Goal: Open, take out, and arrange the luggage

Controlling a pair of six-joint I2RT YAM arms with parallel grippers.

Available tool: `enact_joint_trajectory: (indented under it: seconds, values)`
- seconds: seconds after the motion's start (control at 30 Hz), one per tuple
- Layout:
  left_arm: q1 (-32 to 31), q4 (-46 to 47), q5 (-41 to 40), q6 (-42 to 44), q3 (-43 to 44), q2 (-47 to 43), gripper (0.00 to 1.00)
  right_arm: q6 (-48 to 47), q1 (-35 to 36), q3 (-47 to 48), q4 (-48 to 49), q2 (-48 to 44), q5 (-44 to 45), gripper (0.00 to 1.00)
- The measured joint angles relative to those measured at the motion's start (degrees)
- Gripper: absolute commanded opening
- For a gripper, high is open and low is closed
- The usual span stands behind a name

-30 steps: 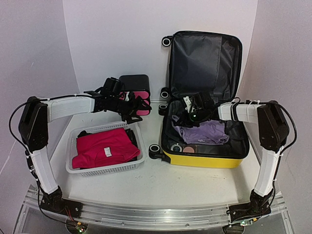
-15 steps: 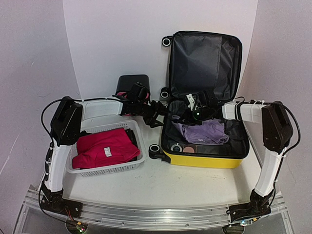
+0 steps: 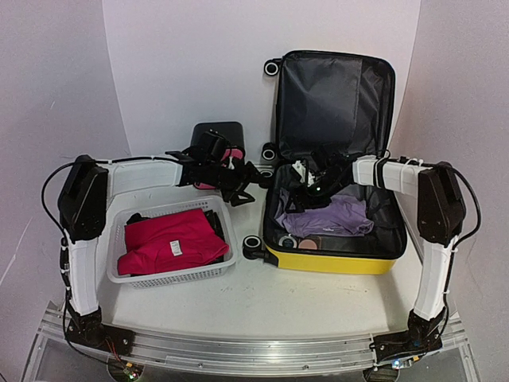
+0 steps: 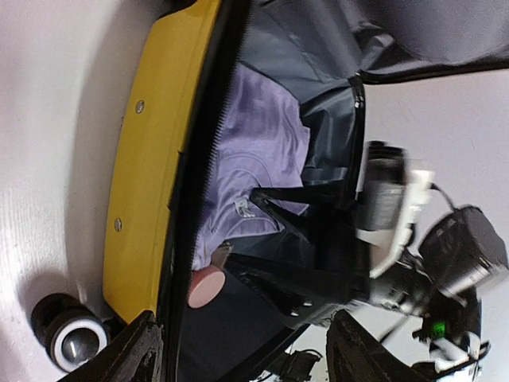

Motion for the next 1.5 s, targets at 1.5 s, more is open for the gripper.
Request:
enact_joint_trajectory:
  seconds: [1.5]
  values:
    - [5.9,-2.5,0.3,12.0,-15.3,-15.0,0.73,-9.3,6.4,-2.0,7.0,5.7,11.5,0.81]
